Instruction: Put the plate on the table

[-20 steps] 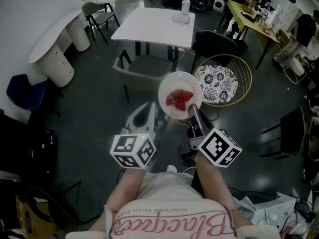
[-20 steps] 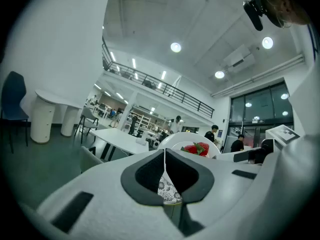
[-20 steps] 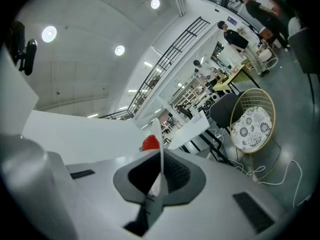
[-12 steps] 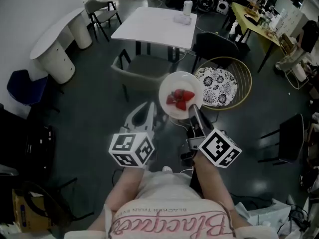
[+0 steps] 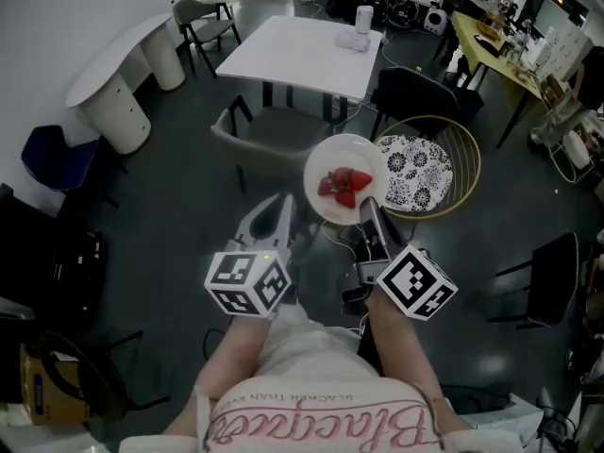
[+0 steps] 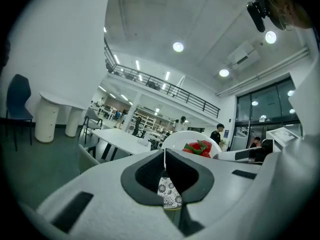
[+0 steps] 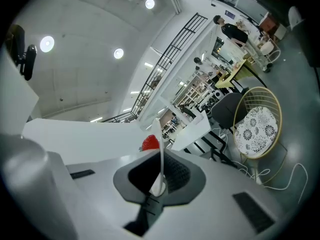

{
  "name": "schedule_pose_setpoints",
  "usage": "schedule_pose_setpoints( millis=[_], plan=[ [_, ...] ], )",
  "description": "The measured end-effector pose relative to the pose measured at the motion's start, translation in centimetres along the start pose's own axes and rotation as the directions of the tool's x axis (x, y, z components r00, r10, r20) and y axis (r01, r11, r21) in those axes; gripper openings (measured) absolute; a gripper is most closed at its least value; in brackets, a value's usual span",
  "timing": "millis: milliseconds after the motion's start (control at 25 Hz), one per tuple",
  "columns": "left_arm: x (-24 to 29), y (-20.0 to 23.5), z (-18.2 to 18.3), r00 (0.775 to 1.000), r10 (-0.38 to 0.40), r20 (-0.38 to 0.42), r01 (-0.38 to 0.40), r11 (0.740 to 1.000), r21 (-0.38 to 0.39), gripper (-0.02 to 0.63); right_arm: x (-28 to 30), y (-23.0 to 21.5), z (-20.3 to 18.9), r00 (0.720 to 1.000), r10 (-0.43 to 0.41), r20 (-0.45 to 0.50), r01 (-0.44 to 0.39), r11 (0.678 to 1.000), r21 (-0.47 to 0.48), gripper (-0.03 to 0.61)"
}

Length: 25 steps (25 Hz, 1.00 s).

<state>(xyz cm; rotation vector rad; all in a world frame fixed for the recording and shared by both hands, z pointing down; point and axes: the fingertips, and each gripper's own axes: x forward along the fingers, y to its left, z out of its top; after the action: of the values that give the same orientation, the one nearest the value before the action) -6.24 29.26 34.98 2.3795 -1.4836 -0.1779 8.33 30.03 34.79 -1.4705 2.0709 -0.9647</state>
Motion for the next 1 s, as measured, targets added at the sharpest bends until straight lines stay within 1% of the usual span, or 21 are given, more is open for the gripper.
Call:
schedule_pose_setpoints(
  millis=[240, 480, 680, 1000],
  plan=[
    [2.2, 0.0, 0.2, 1.000, -0.014, -0.005, 0.014, 1.000, 0.005, 0.011, 1.5, -1.0, 1.2, 1.000, 0.003, 0.008, -0.003, 1.000, 0.016, 0.008],
    [6.0, 1.6, -0.1, 0.999, -0.027, -0.020, 0.027, 1.000, -0.008, 0.011, 4.6, -2.8, 1.6, 1.000, -0.015, -0.004, 0.015, 1.000, 0.027, 0.008],
    [10.6, 3.7, 0.9, 0.999, -0.037, -0.024, 0.037, 0.999, -0.020, 0.011, 8.9, -3.6, 2.9, 1.000, -0.021, -0.003, 0.021, 0.999, 0.024, 0.009],
    [19.0, 7.8, 3.5, 0.998, -0.060, -0.037, 0.059, 0.998, -0.019, 0.011, 17.7, -4.7, 5.8, 0.999, -0.035, 0.011, 0.035, 0.999, 0.025, 0.009]
  ],
)
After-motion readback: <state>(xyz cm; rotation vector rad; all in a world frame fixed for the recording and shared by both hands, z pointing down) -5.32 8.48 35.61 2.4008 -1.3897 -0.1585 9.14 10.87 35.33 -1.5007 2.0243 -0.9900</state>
